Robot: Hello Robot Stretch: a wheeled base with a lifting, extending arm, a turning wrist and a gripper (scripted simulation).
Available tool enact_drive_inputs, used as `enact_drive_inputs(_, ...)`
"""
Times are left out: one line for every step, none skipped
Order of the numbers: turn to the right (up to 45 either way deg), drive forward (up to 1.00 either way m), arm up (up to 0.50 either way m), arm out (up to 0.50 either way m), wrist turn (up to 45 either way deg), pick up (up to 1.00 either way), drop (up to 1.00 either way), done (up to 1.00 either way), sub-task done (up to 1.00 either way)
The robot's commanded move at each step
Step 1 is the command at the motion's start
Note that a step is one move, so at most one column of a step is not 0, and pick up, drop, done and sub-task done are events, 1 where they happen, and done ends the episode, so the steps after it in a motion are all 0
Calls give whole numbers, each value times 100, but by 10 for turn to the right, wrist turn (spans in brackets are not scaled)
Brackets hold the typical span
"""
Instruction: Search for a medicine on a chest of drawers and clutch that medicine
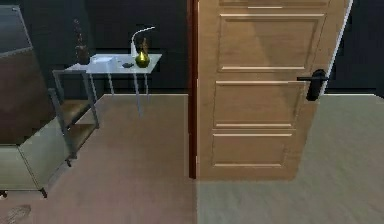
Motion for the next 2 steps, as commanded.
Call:
enact_drive_inputs(0,25,0,0,0,0,0,0,0)
enact_drive_inputs(-450,0,0,0,0,0,0,0,0)
